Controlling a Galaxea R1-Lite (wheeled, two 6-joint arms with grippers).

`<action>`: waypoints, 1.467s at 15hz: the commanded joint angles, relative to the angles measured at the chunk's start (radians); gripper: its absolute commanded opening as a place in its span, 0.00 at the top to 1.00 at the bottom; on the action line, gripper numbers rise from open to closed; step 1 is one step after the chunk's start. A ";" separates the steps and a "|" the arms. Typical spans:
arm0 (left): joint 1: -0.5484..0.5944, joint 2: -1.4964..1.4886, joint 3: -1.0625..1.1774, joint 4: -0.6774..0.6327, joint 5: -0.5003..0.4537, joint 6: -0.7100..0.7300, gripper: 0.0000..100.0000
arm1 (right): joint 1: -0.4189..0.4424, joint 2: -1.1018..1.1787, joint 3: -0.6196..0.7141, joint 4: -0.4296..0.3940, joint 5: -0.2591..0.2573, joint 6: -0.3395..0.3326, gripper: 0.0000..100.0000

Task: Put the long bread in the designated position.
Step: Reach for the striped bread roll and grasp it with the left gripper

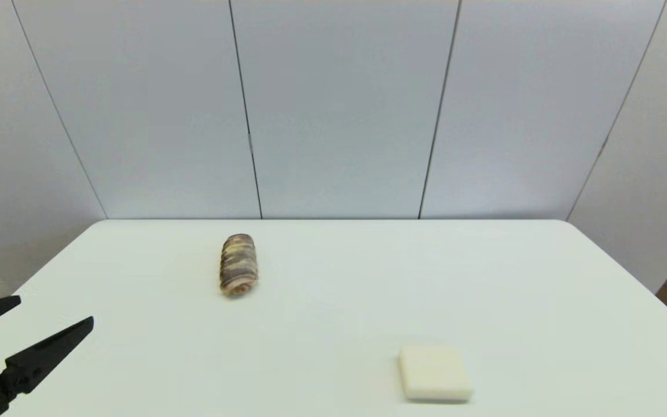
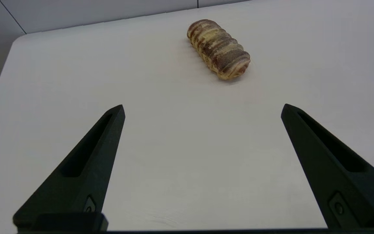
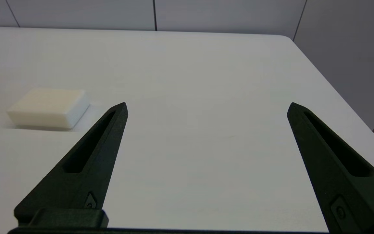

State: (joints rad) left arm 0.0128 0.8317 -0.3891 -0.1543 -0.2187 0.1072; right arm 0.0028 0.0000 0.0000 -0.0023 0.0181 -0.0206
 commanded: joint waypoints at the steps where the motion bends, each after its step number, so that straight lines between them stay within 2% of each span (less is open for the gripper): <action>1: 0.015 0.233 -0.034 -0.166 -0.002 -0.004 0.00 | 0.000 0.000 0.002 -0.001 0.000 -0.001 0.00; 6: 0.007 0.607 -0.054 -0.341 -0.004 -0.008 0.00 | 0.000 0.000 0.002 -0.001 0.000 -0.001 0.00; 9: -0.011 0.794 -0.203 -0.312 -0.010 -0.026 0.00 | 0.000 0.000 0.002 -0.001 0.000 -0.001 0.00; 12: -0.033 0.876 -0.339 -0.220 -0.011 -0.024 0.00 | 0.000 0.000 0.002 0.001 0.000 -0.001 0.00; 13: -0.036 0.885 -0.386 -0.146 -0.011 -0.024 0.00 | 0.000 0.000 0.002 -0.001 0.000 -0.001 0.00; 17: -0.060 0.908 -0.663 0.335 -0.013 -0.041 0.00 | 0.000 0.000 0.002 0.001 0.000 -0.001 0.00; 22: -0.154 0.998 -1.088 0.840 -0.013 -0.077 0.00 | 0.000 0.000 0.002 -0.001 0.000 -0.001 0.00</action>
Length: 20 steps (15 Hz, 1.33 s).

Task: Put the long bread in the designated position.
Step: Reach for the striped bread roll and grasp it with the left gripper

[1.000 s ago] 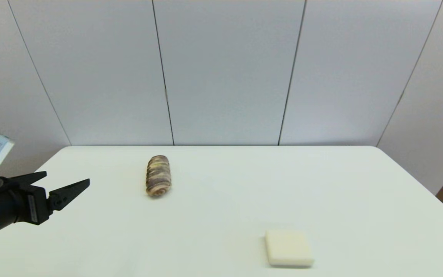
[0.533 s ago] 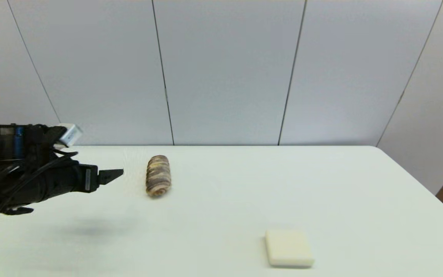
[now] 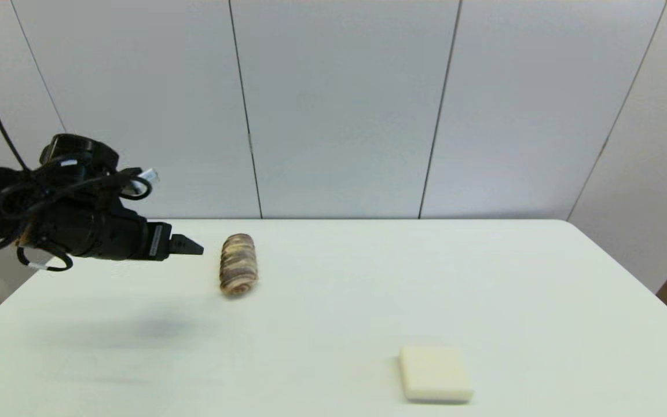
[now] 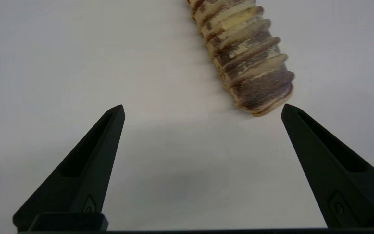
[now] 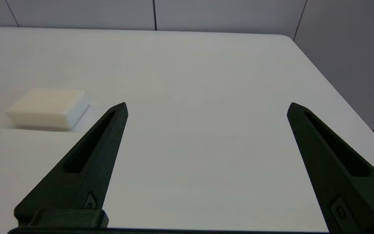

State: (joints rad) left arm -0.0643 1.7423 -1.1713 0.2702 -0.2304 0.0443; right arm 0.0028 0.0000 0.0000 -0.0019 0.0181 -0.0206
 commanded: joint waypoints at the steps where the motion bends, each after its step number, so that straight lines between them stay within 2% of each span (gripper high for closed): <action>1: -0.101 0.120 -0.383 0.498 -0.001 -0.018 0.00 | 0.000 0.000 0.002 -0.001 0.000 -0.001 0.00; 4: -0.178 0.235 -0.604 0.690 0.002 -0.099 0.00 | 0.000 0.000 0.002 -0.001 0.000 -0.001 0.00; 7: -0.204 0.347 -0.731 0.756 0.006 -0.127 0.00 | 0.000 0.000 0.002 -0.001 0.000 -0.001 0.00; 9: -0.215 0.411 -0.781 0.753 0.019 -0.195 0.00 | 0.000 0.000 0.002 0.000 0.000 -0.001 0.00; 13: -0.224 0.517 -0.792 0.655 0.180 -0.284 0.00 | 0.000 0.000 0.002 -0.001 0.000 -0.001 0.00; 20: -0.224 0.563 -0.792 0.570 0.206 -0.305 0.00 | 0.000 0.000 0.002 0.000 0.000 -0.001 0.00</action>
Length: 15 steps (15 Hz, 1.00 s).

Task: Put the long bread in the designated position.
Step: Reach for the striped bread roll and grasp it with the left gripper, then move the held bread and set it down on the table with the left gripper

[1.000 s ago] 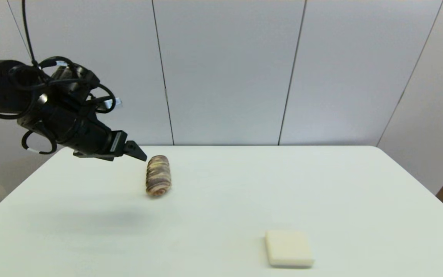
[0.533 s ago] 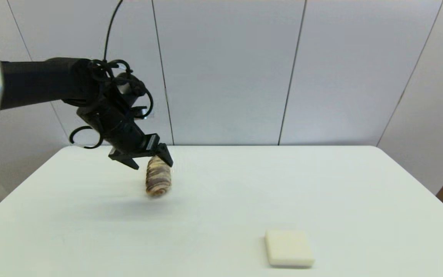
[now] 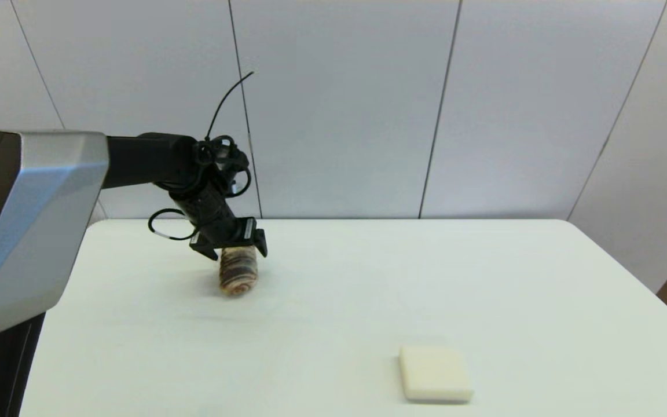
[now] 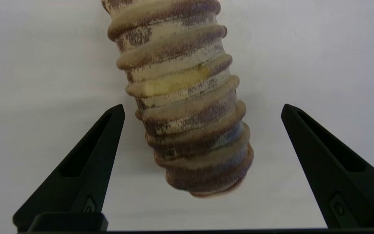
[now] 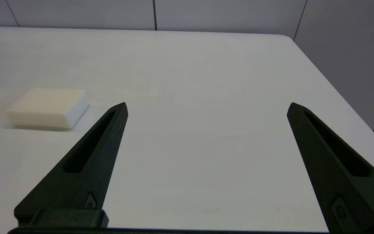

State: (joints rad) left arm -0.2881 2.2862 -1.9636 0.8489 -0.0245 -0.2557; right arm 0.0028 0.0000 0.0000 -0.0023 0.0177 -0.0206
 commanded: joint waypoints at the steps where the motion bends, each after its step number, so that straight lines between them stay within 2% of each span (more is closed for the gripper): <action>1: 0.000 0.021 0.000 -0.014 0.000 -0.014 0.00 | 0.000 0.000 0.002 -0.001 0.001 -0.001 0.00; 2: -0.002 0.026 0.000 -0.027 0.001 -0.030 0.00 | 0.000 0.000 0.002 -0.001 0.001 -0.001 0.00; 3: -0.006 0.027 0.000 -0.036 0.001 -0.051 1.00 | 0.000 0.000 0.002 0.001 0.001 -0.001 0.00; 12: -0.037 -0.033 0.006 -0.014 0.021 -0.017 1.00 | 0.000 0.000 0.002 0.001 0.001 -0.001 0.00; 15: -0.120 -0.125 0.015 0.090 0.018 -0.013 1.00 | 0.000 0.000 0.002 0.001 0.001 -0.001 0.00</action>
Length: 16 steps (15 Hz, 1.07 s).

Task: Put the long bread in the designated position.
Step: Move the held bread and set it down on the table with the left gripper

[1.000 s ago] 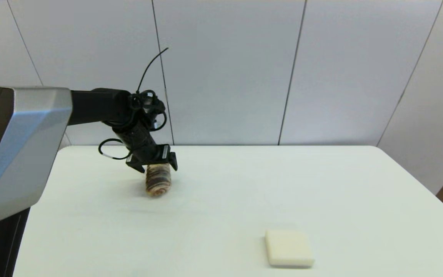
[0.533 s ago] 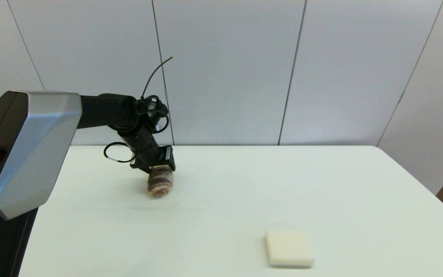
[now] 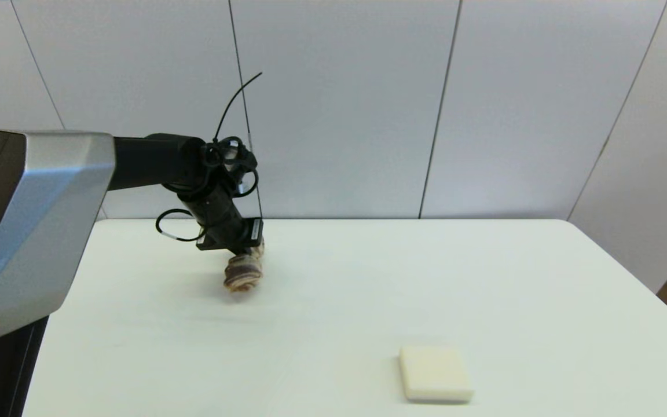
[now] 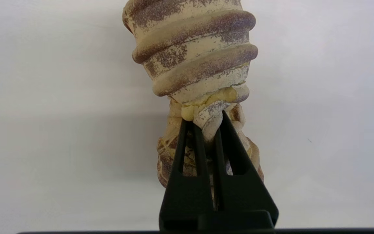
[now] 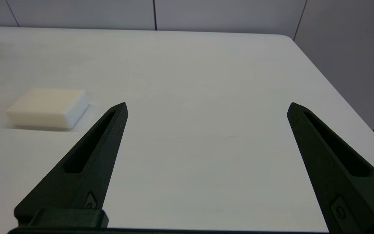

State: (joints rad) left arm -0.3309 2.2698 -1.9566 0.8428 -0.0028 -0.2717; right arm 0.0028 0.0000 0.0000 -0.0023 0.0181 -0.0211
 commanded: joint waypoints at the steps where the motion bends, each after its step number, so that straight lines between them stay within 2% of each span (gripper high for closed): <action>1: -0.111 -0.134 0.016 0.124 -0.005 0.000 1.00 | 0.000 0.000 0.002 -0.001 0.000 0.000 0.00; 6: -0.303 -0.265 0.170 0.141 0.000 -0.014 1.00 | 0.000 0.000 0.002 -0.001 0.000 0.000 0.00; 10: -0.399 -0.348 0.318 0.136 0.001 -0.032 1.00 | 0.000 0.000 0.002 -0.001 0.000 0.000 0.00; 16: -0.513 -0.371 0.370 0.133 0.001 -0.069 1.00 | 0.000 0.000 0.002 -0.001 0.000 0.000 0.00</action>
State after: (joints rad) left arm -0.8153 1.9121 -1.5996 0.9717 -0.0013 -0.3381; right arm 0.0028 0.0000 0.0000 -0.0023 0.0177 -0.0211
